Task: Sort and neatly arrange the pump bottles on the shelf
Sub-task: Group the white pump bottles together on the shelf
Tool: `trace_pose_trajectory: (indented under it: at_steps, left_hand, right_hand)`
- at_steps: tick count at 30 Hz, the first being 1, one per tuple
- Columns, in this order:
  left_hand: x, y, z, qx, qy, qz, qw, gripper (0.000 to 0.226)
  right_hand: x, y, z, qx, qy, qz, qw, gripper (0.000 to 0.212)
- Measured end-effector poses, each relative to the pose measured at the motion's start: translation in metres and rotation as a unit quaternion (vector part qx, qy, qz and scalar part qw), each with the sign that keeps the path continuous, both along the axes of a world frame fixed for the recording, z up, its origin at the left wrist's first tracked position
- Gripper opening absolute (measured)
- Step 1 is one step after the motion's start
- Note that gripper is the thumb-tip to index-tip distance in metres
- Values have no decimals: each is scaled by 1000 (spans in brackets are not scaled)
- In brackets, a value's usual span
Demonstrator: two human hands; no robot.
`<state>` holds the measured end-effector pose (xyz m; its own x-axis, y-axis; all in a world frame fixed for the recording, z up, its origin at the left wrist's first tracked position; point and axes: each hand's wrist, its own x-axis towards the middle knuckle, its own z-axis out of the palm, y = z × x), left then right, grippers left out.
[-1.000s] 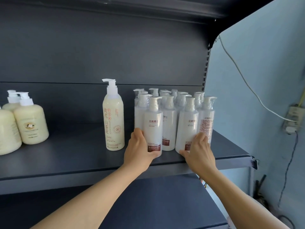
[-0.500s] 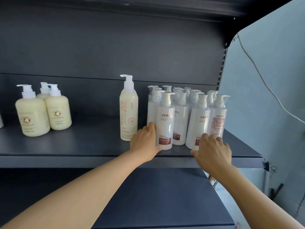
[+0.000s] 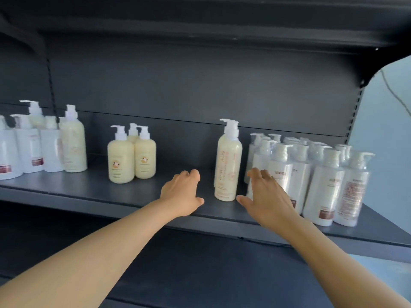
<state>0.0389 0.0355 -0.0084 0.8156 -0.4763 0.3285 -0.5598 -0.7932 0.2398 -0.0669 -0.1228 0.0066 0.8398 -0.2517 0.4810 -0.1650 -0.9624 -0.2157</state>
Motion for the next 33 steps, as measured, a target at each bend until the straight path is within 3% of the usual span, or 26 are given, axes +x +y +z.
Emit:
trace_pose_trajectory:
  at_steps: [6, 13, 18, 25, 33]
  left_hand:
    - [41, 22, 7, -16, 0, -19, 1000, 50]
    - [106, -8, 19, -56, 70, -148, 985, 61]
    - [146, -47, 23, -120, 165, -239, 949, 71]
    - [172, -85, 26, -181, 338, -328, 863, 72]
    - [173, -86, 27, -188, 358, -343, 848, 70]
  right_hand:
    - [46, 14, -3, 97, -19, -4, 995, 67]
    - [95, 19, -9, 189, -60, -72, 977, 76]
    - [115, 26, -14, 251, -89, -123, 956, 62]
    - [127, 27, -16, 282, -101, -173, 938, 53]
    - [127, 34, -13, 282, -94, -186, 937, 51]
